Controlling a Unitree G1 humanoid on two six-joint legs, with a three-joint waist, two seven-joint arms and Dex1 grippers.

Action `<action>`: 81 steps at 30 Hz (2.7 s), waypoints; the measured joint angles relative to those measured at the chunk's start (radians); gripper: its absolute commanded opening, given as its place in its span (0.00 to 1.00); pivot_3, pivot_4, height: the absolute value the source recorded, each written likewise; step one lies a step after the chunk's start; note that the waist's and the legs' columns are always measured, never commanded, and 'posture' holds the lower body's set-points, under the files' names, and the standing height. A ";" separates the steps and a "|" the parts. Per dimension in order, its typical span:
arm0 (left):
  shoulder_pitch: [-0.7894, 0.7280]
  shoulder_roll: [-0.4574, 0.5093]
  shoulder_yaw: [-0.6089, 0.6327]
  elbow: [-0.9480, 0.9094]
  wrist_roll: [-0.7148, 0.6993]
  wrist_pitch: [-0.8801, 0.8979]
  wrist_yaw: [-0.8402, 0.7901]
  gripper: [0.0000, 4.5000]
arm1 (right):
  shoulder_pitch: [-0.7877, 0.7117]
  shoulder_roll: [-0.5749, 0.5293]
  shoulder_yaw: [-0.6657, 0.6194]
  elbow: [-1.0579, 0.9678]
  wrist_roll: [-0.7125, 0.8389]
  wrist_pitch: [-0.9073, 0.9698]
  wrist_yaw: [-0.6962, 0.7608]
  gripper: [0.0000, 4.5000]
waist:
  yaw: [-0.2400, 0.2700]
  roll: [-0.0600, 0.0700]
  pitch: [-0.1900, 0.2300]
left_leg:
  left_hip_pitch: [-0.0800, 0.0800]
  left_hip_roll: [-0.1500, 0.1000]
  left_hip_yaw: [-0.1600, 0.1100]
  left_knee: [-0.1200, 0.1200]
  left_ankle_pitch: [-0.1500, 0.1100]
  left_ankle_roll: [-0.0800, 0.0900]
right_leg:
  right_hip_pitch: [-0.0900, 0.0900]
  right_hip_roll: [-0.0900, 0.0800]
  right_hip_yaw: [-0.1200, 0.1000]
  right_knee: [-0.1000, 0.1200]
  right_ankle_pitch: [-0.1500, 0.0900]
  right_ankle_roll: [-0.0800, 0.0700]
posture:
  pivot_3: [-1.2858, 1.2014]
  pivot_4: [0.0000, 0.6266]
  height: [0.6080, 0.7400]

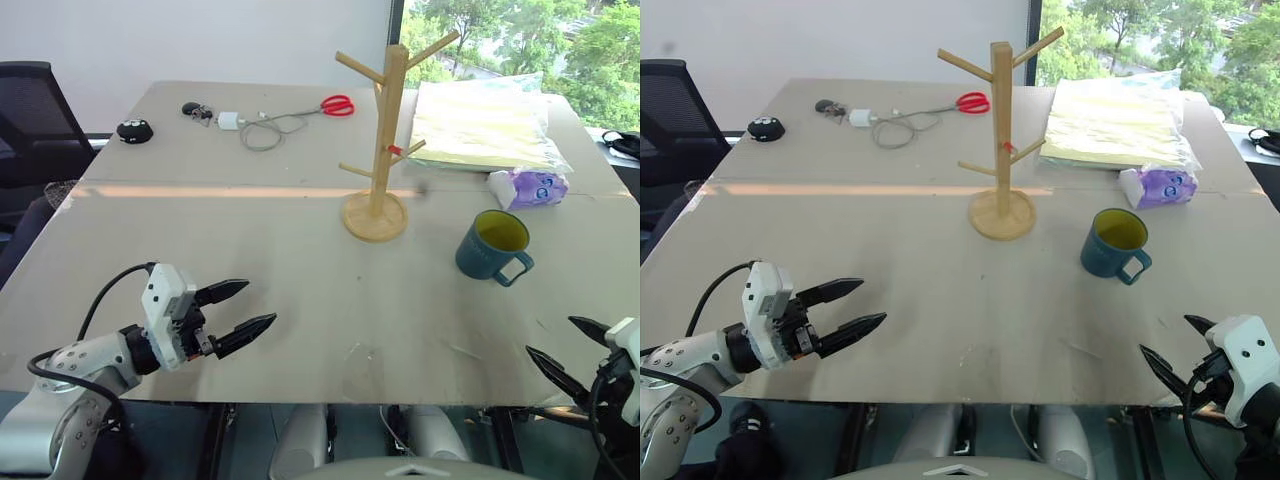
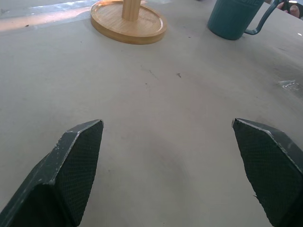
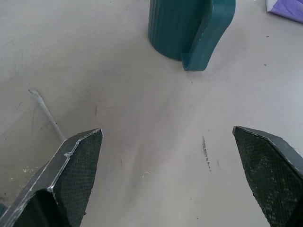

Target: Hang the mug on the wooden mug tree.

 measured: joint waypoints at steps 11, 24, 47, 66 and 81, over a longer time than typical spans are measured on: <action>-0.203 0.087 -0.061 -0.086 -0.210 0.071 -0.128 1.00 | -0.311 0.242 0.286 -0.214 -0.064 0.336 -0.511 0.99 | -0.002 0.001 -0.001 | -0.002 0.000 0.000 0.000 0.002 -0.003 | -0.003 0.001 -0.001 0.001 0.002 -0.004 | 0.52 0.24 1.00; -0.298 0.146 -0.066 -0.111 -0.306 0.135 -0.165 1.00 | -0.520 0.406 0.378 -0.143 -0.209 0.520 -0.796 0.99 | -0.004 0.002 0.000 | -0.002 -0.001 0.004 -0.001 0.003 -0.005 | -0.005 0.005 0.001 0.001 0.000 0.000 | 0.52 0.24 1.00; -0.211 0.148 -0.048 -0.134 -0.313 0.103 -0.172 1.00 | -0.725 0.413 0.366 0.054 -0.323 0.504 -0.811 0.03 | -0.011 0.002 -0.001 | -0.001 0.000 0.005 -0.001 0.002 -0.003 | -0.005 0.006 0.002 0.002 0.002 -0.003 | 0.52 0.24 1.00; -0.166 -0.014 0.050 -0.085 -0.299 -0.046 -0.130 1.00 | -1.058 0.006 0.354 0.130 -0.013 0.446 -0.269 0.03 | -0.027 0.004 0.002 | -0.001 0.001 0.005 -0.002 0.001 -0.001 | -0.006 0.007 0.003 0.002 0.003 -0.003 | 0.52 0.24 1.00; -0.075 0.005 0.181 -0.052 -0.382 -0.039 -0.178 1.00 | -1.533 -0.038 0.618 0.226 0.070 0.750 -0.244 0.03 | -0.027 0.003 0.001 | -0.002 0.000 0.007 -0.003 0.002 -0.002 | -0.007 0.005 0.003 0.001 0.003 -0.003 | 0.52 0.24 1.00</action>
